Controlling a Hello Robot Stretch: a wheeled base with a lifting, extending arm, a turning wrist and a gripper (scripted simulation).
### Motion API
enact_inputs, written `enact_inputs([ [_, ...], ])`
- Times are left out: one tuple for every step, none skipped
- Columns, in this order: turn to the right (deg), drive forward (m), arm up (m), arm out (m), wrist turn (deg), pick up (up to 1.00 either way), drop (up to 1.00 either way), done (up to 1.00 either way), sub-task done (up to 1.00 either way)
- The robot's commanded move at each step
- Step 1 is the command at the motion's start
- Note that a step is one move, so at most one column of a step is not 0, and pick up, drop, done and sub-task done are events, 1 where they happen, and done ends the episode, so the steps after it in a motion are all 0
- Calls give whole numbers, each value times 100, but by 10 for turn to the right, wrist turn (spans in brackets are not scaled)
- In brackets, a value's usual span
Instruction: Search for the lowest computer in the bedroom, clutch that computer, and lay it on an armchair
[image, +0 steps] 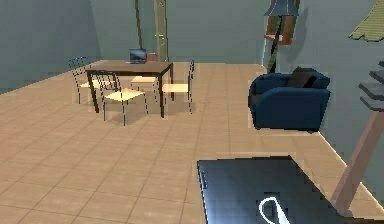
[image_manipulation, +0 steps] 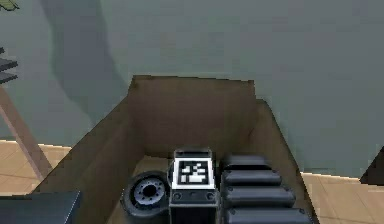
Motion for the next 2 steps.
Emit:
enact_inputs([
  [0,0,0,34,0,0,0,0,0],
  [0,0,0,0,450,0,0,0,0],
])
